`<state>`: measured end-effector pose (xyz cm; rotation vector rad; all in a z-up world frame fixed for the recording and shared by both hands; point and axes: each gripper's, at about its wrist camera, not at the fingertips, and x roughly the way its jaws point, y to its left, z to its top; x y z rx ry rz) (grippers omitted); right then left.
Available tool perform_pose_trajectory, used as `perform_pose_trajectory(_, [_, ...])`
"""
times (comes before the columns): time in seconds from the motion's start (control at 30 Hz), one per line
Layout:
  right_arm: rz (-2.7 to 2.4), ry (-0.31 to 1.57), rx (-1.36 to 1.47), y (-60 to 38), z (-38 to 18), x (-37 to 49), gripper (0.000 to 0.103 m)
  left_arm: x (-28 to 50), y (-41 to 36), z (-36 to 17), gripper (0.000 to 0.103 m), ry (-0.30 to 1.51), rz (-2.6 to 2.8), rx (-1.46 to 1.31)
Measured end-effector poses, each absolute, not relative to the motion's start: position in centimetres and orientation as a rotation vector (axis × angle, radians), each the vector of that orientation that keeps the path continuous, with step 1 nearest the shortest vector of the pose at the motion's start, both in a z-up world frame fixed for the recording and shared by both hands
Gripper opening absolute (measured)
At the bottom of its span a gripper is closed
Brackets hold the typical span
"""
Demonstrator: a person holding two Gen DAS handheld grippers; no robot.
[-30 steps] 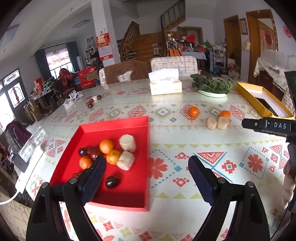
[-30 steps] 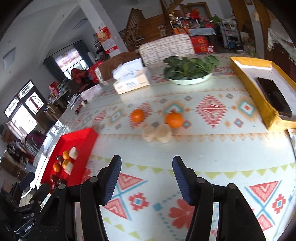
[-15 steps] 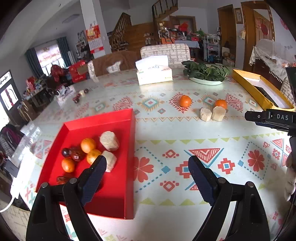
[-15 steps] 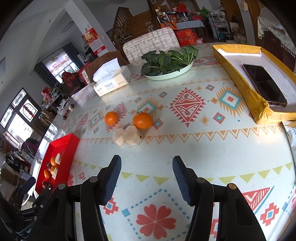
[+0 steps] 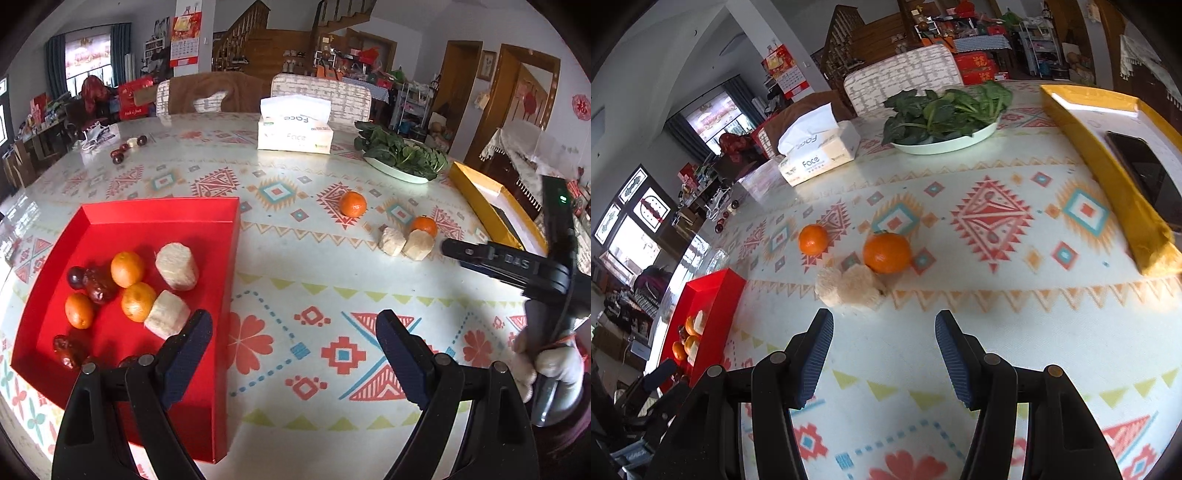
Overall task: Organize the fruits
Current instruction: 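Grasp a round rice cake with the right tool while the left tool grasps another rice cake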
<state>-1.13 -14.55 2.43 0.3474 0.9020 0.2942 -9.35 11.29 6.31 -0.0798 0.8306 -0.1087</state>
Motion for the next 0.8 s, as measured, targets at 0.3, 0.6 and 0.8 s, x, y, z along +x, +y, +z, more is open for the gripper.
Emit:
perform_pose_trajectory(0.3, [0.275, 0.926, 0.322, -11.7, 1.4, 2.5, 0.062, -8.5, 10.7, 6.0, 0.089, 0.83, -0.141, -0.078])
perform_pose_trajectory(0.6, [0.245, 0.937, 0.26, -11.0, 1.2, 2.5, 0.04, -7.3, 10.2, 5.9, 0.089, 0.839, -0.172, -0.093])
perform_pose_trajectory(0.8, [0.226, 0.947, 0.258, -12.9, 1.2, 0.2, 0.04, -5.7, 8.2, 6.1, 0.089, 0.829, -0.209, -0.067])
